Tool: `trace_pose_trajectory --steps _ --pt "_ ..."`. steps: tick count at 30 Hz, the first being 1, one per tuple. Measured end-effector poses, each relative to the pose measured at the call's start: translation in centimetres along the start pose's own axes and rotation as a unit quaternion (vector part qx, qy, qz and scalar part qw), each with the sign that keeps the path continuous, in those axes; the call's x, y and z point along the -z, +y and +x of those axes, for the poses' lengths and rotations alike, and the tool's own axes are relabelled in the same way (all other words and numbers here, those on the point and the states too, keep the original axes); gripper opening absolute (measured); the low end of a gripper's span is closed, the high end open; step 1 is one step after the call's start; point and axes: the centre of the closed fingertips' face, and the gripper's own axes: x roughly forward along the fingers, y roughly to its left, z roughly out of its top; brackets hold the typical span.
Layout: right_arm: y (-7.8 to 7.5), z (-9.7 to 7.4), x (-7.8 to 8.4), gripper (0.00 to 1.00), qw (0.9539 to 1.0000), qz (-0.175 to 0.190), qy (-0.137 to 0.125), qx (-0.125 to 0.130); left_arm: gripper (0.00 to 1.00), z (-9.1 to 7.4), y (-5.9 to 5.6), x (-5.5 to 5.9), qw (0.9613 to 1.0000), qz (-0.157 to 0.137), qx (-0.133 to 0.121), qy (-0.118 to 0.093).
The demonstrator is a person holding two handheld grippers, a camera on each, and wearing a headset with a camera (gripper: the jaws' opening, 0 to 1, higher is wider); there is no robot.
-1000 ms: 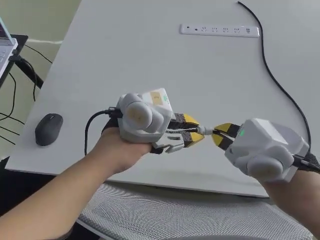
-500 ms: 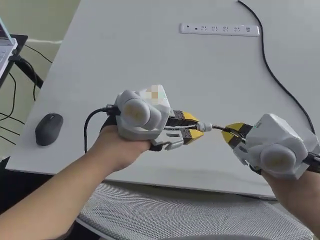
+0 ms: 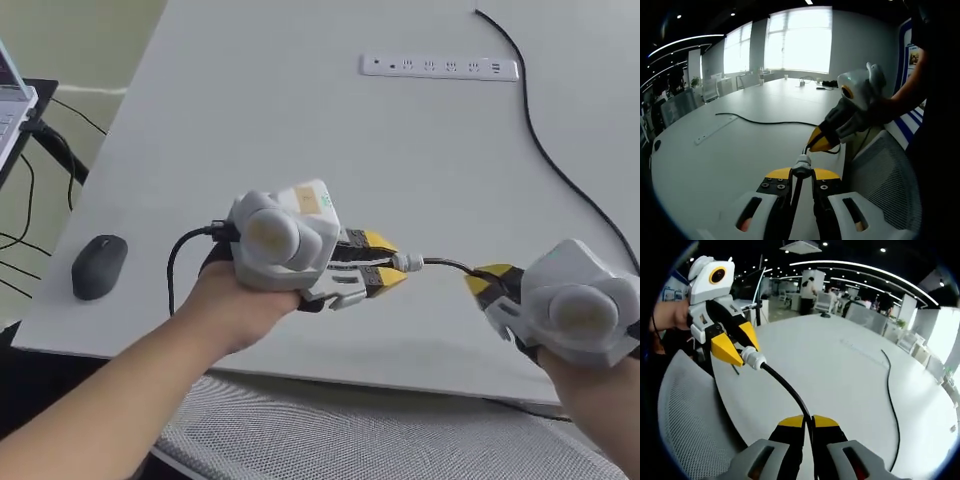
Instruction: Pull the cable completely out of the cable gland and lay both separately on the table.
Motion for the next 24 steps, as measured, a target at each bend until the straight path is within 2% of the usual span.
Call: trace_pose_trajectory --steps 3,10,17,24 --pt "-0.3 0.2 0.8 0.00 0.9995 0.031 0.004 0.000 0.15 0.0 0.0 0.1 1.0000 -0.001 -0.001 0.001" --pt "-0.6 0.6 2.0 0.00 0.9976 0.067 0.016 0.005 0.15 0.1 0.0 0.1 1.0000 -0.001 -0.002 0.002" --pt "-0.4 0.8 2.5 0.00 0.9970 0.072 0.027 0.007 0.15 0.2 -0.1 0.2 1.0000 -0.001 -0.003 0.005" --pt "-0.4 0.4 2.2 0.00 0.9995 0.027 0.017 0.003 0.15 0.2 0.1 0.2 1.0000 -0.004 -0.006 0.004"
